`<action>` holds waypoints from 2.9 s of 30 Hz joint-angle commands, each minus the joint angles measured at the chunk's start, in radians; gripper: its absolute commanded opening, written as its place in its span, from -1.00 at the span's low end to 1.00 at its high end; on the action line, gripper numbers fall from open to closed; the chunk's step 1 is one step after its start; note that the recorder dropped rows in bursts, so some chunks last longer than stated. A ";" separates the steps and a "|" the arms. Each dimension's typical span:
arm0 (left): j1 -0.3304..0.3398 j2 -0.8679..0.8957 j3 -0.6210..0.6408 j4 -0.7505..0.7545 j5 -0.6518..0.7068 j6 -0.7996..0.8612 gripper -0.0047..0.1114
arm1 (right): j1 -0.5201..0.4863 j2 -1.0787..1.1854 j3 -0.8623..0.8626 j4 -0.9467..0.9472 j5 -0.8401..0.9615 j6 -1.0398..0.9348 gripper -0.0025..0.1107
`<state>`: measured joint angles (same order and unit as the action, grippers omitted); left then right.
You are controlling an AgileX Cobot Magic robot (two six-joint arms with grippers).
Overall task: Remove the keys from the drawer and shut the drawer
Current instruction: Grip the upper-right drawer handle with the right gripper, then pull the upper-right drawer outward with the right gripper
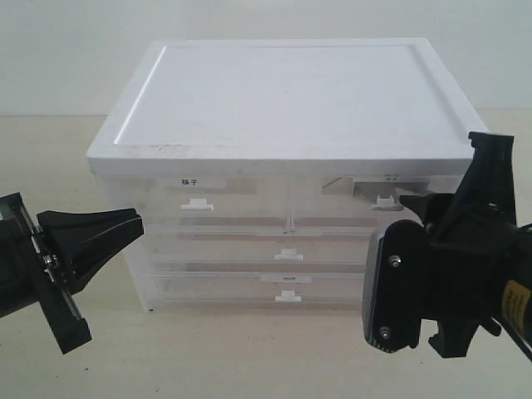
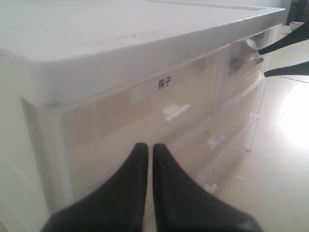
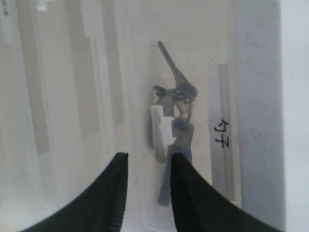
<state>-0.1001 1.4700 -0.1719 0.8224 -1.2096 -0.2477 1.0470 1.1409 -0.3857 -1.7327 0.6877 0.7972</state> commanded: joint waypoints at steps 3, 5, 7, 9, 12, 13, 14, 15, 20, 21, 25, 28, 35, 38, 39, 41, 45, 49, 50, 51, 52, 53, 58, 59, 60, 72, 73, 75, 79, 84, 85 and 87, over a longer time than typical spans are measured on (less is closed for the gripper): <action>-0.006 0.002 -0.004 0.008 -0.011 -0.007 -0.84 | -0.006 -0.002 0.002 -0.012 -0.011 0.013 -0.48; -0.006 0.002 -0.004 0.008 -0.011 -0.007 -0.84 | -0.006 -0.002 0.002 -0.012 -0.005 0.003 -0.48; -0.006 0.002 -0.004 0.008 -0.011 -0.007 -0.84 | -0.006 -0.002 0.002 -0.012 0.010 -0.001 -0.48; -0.006 0.002 -0.004 0.008 -0.011 -0.007 -0.84 | -0.006 -0.002 0.002 -0.012 0.009 -0.001 -0.48; -0.006 0.002 -0.004 0.008 -0.011 -0.007 -0.84 | -0.006 0.000 -0.005 -0.012 -0.032 -0.001 -0.48; -0.006 0.002 -0.004 0.008 -0.011 -0.007 -0.84 | -0.006 0.000 -0.010 -0.012 -0.030 -0.001 -0.48; -0.006 0.002 -0.004 0.008 -0.011 -0.007 -0.84 | -0.007 0.000 -0.013 -0.012 -0.025 0.001 -0.48; -0.006 0.002 -0.004 0.008 -0.011 -0.007 -0.84 | -0.013 0.002 -0.021 -0.012 -0.025 0.008 -0.48; -0.006 0.002 -0.004 0.011 -0.011 -0.007 -0.84 | -0.030 0.033 -0.038 -0.012 -0.032 0.023 -0.48; -0.006 0.002 -0.004 0.011 -0.011 -0.007 -0.84 | -0.030 0.040 -0.038 -0.012 -0.032 0.023 -0.48; -0.006 0.002 -0.004 0.011 -0.011 -0.007 -0.84 | -0.030 0.068 -0.038 -0.012 -0.026 0.023 -0.48; -0.006 0.002 -0.004 0.011 -0.011 -0.007 -0.84 | -0.030 0.068 -0.048 -0.012 -0.016 0.028 -0.48; -0.006 0.002 -0.004 0.011 -0.011 -0.007 -0.84 | -0.030 0.068 -0.058 -0.012 0.015 0.062 -0.96; -0.006 0.002 -0.004 0.011 -0.011 -0.007 -0.84 | -0.030 0.068 -0.058 -0.012 0.014 0.090 -0.96; -0.006 0.002 -0.004 0.011 -0.011 -0.007 -0.84 | -0.030 0.068 -0.058 -0.012 0.019 0.088 -0.96; -0.006 0.002 -0.004 0.011 -0.011 -0.007 -0.84 | -0.028 0.068 -0.058 0.001 0.029 0.074 -0.96; -0.006 0.002 -0.004 -0.025 -0.011 -0.007 -0.84 | 0.064 0.068 -0.058 0.082 0.118 0.020 -0.96; -0.006 0.002 -0.004 -0.026 -0.011 -0.007 -0.84 | 0.134 0.068 -0.056 0.140 0.130 -0.003 -0.96; -0.006 0.002 -0.004 -0.026 -0.011 -0.007 -0.84 | 0.144 0.068 -0.056 0.142 0.152 -0.003 -0.96; -0.006 0.002 -0.004 -0.026 -0.011 -0.007 -0.84 | 0.150 0.068 -0.056 0.149 0.184 -0.003 -0.96; -0.006 0.002 -0.004 -0.026 -0.011 -0.007 -0.84 | 0.150 0.066 -0.056 0.163 0.200 -0.010 -0.96; -0.006 0.002 -0.004 -0.026 -0.011 -0.007 -0.84 | 0.150 0.066 -0.056 0.181 0.200 -0.027 -0.96; -0.006 0.002 -0.004 -0.026 -0.011 -0.007 -0.84 | 0.150 -0.051 -0.056 0.251 0.154 -0.077 -0.96; -0.006 0.002 -0.004 -0.026 -0.011 -0.003 -0.84 | 0.150 -0.087 -0.056 0.267 0.151 -0.086 -0.96; -0.006 0.002 -0.004 -0.026 -0.011 -0.003 -0.84 | 0.150 -0.116 -0.056 0.291 0.144 -0.102 -0.96; -0.006 0.002 -0.004 -0.030 -0.011 0.002 -0.84 | 0.150 -0.235 -0.056 0.656 0.013 -0.448 -0.96; -0.006 0.002 -0.006 -0.030 -0.011 0.002 -0.84 | 0.150 -0.235 -0.056 0.656 0.017 -0.450 -0.96; -0.006 0.004 -0.024 -0.021 -0.011 0.002 -0.84 | 0.150 -0.235 -0.056 0.659 0.010 -0.462 -0.96; -0.006 0.058 -0.073 -0.014 -0.011 -0.018 -0.84 | 0.150 -0.235 -0.056 0.784 -0.039 -0.604 -0.96; -0.006 0.148 -0.144 -0.014 -0.011 -0.026 -0.84 | 0.150 -0.235 -0.056 0.789 -0.065 -0.624 -0.96; -0.010 0.162 -0.159 -0.014 -0.011 -0.031 -0.84 | 0.150 -0.235 -0.056 0.789 -0.069 -0.624 -0.96; -0.026 0.179 -0.176 -0.019 -0.011 -0.032 -0.84 | 0.150 -0.235 -0.056 0.789 -0.069 -0.624 -0.96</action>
<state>-0.1089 1.6216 -0.3165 0.8456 -1.2227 -0.2633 1.1963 0.9069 -0.4457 -0.9813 0.6445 0.1826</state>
